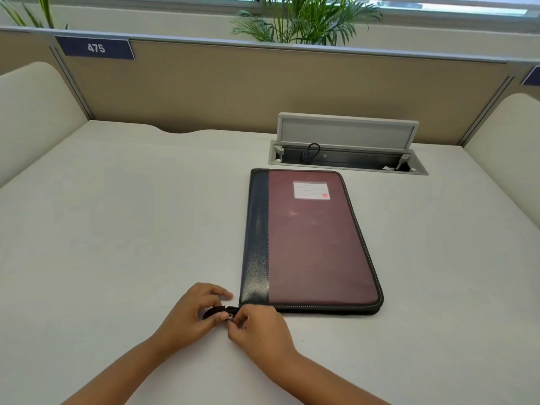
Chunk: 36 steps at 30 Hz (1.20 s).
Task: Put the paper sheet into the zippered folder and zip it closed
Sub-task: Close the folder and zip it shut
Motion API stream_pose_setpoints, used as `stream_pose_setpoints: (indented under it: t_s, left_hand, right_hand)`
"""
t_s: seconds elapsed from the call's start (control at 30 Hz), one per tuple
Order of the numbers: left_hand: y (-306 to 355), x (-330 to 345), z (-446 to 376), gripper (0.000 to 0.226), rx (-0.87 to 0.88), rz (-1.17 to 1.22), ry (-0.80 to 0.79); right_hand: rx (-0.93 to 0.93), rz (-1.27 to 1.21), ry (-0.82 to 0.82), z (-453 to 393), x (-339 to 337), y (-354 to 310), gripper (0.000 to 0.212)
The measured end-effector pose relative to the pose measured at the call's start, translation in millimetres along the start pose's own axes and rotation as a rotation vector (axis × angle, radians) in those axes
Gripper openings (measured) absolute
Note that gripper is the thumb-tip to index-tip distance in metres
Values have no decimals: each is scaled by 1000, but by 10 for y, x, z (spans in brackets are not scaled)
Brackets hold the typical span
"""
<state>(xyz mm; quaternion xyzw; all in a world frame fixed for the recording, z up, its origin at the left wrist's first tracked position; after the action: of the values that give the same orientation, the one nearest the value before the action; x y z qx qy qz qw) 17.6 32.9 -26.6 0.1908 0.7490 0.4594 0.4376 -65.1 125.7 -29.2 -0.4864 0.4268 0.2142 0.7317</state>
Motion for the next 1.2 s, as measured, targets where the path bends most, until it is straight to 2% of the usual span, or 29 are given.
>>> stream_pose_setpoints:
  t_s: [0.27,0.43,0.53,0.9,1.2]
  left_hand:
    - [19,-24,9,57,24,-14,33]
    - [-4,-12,15,39,16,-7,26]
    - [-16,-3,13,33,-1,-23,17]
    - [3,-2,20,29,-3,-40,19]
    - [-11,-11,18,36,-19,-36,14]
  right_hand:
    - [20,14,38,51,-132,168,22]
    - [77,20,57,106,-259,440,19]
    - [118,-9,76,139,-341,589,29]
    - [197,-87,173,329,-634,1133,31]
    - [302,-60,296,586,-989,1669,30]
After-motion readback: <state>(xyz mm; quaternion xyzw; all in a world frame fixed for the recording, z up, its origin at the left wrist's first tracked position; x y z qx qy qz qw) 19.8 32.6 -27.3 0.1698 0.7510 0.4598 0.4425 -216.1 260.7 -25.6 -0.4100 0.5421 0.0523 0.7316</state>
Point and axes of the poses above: each hand's wrist, its own z-axis away from the middle knuckle, its own x-axis out of the palm, y = z × x, the point moved 10 cm from there along -z, towards the middle knuckle, and after that the axes turned 11 degrees about z, right-handed, at the moved point
